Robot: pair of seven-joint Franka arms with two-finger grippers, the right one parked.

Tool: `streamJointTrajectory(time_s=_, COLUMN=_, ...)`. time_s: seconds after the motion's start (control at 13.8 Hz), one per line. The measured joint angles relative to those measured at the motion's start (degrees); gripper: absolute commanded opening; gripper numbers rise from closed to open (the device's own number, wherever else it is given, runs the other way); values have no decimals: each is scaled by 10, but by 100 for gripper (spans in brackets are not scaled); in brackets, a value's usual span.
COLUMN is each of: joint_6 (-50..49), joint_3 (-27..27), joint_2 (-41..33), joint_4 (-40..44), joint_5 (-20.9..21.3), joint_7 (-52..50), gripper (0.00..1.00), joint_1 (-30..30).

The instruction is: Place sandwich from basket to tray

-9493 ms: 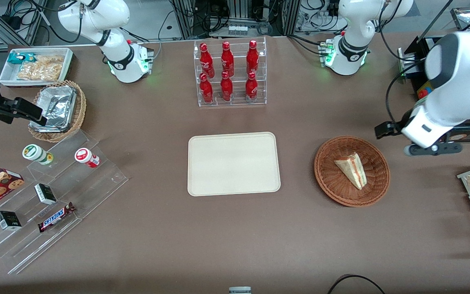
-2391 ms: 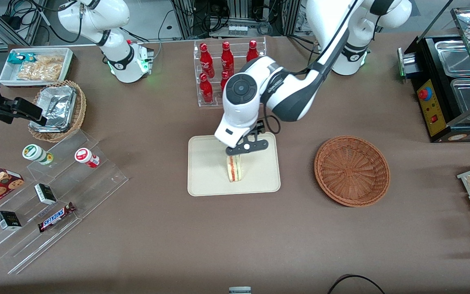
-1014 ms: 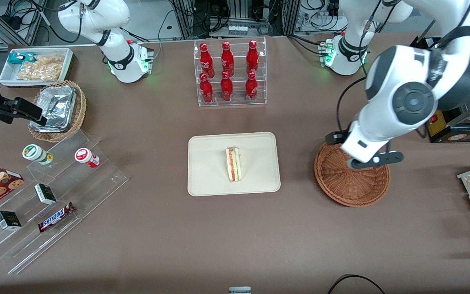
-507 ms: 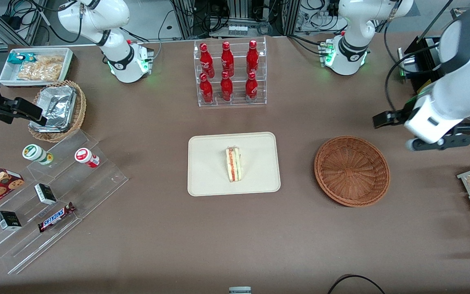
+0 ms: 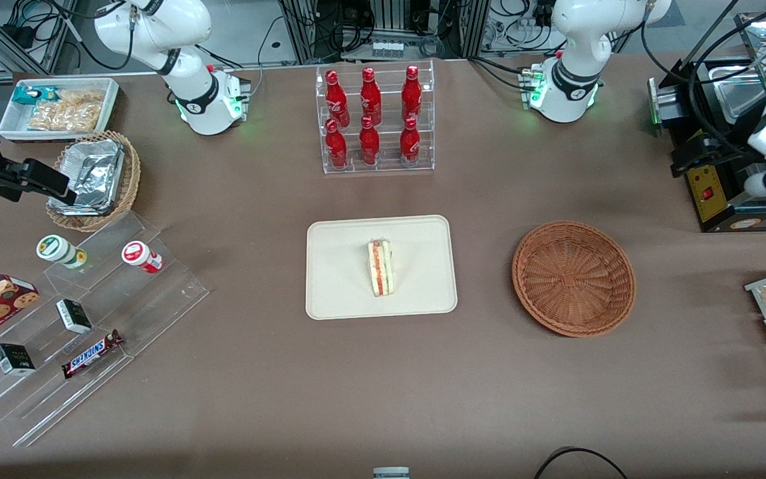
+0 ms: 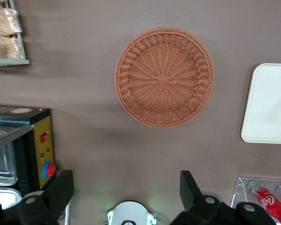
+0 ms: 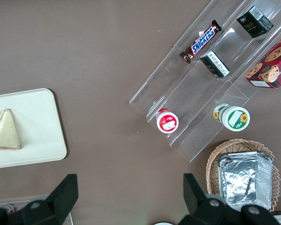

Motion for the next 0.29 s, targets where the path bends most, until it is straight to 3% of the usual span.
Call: streamJointTrajectory(time_s=0.29, joint_6=41, joint_3=-1, joint_2=-1, joint_4=-14, joint_5=13, joint_7=2, gripper=100, joint_1=1)
